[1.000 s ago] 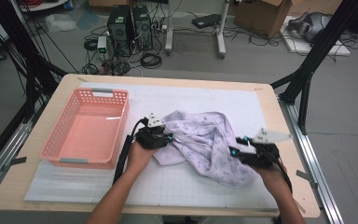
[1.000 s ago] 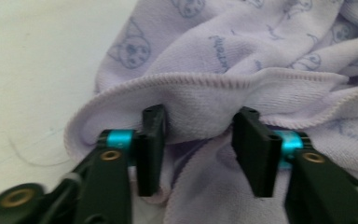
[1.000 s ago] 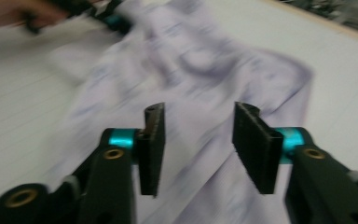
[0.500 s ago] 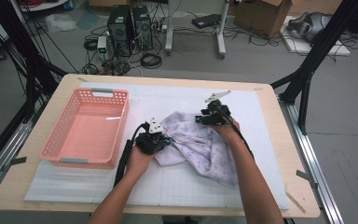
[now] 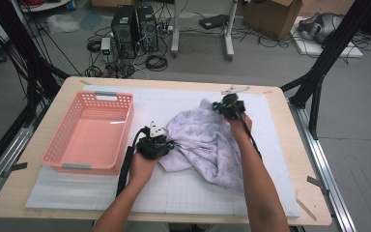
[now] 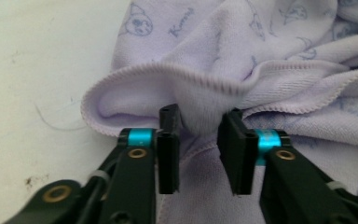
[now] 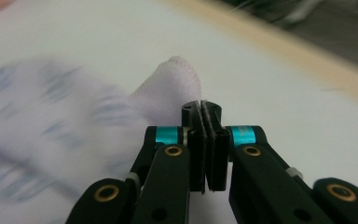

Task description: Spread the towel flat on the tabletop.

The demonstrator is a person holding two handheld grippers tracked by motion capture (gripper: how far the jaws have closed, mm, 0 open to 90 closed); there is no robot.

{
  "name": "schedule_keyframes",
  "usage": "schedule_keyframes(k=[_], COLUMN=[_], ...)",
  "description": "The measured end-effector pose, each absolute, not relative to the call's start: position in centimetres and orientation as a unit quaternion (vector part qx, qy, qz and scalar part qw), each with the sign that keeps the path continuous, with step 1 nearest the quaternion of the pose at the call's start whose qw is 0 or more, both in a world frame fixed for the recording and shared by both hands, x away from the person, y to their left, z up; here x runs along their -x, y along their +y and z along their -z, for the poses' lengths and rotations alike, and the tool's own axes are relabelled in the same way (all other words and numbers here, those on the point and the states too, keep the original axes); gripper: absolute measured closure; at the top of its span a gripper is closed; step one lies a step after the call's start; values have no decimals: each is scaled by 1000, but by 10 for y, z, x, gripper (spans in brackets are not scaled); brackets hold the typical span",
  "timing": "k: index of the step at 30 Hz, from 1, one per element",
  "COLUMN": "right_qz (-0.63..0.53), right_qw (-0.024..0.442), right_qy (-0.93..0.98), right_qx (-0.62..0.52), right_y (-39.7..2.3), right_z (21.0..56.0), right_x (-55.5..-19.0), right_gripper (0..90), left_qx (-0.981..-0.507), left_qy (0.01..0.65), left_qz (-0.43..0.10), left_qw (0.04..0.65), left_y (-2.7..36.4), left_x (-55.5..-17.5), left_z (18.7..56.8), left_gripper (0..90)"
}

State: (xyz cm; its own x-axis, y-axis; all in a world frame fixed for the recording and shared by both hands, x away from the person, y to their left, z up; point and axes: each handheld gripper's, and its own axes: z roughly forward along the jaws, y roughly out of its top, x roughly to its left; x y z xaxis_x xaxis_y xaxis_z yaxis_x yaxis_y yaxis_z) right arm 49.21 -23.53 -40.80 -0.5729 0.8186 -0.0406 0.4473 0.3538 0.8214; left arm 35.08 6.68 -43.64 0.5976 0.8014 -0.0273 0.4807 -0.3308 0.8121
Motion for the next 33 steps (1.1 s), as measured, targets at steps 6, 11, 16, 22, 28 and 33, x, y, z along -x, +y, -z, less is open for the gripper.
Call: schedule_keyframes(k=[6, 11, 16, 22, 28, 33], right_qz=[-410, -399, -423, -428, -436, -435], right_qw=[307, 281, 246, 222, 198, 187], right_qy=[682, 697, 714, 749, 757, 768], right_qx=[-522, -525, -500, -454, -444, -431], right_y=[-295, -305, -307, -314, -332, -338], right_z=[388, 391, 389, 392, 401, 402], right_x=[-488, -484, -470, -435, -395, -374], right_gripper=[892, 648, 577, 577, 576, 575], left_qx=[-791, -781, -802, -808, -828, -862], left_qy=[408, 404, 377, 356, 330, 300], left_qz=[-188, -181, -159, -147, -125, -99], left_qw=[416, 441, 434, 446, 436, 396], left_y=[62, 59, 46, 25, -10, -42], left_x=[-351, -350, -354, -362, -373, -375], left_z=[439, 437, 437, 424, 423, 440], left_gripper=[533, 483, 445, 443, 439, 447])
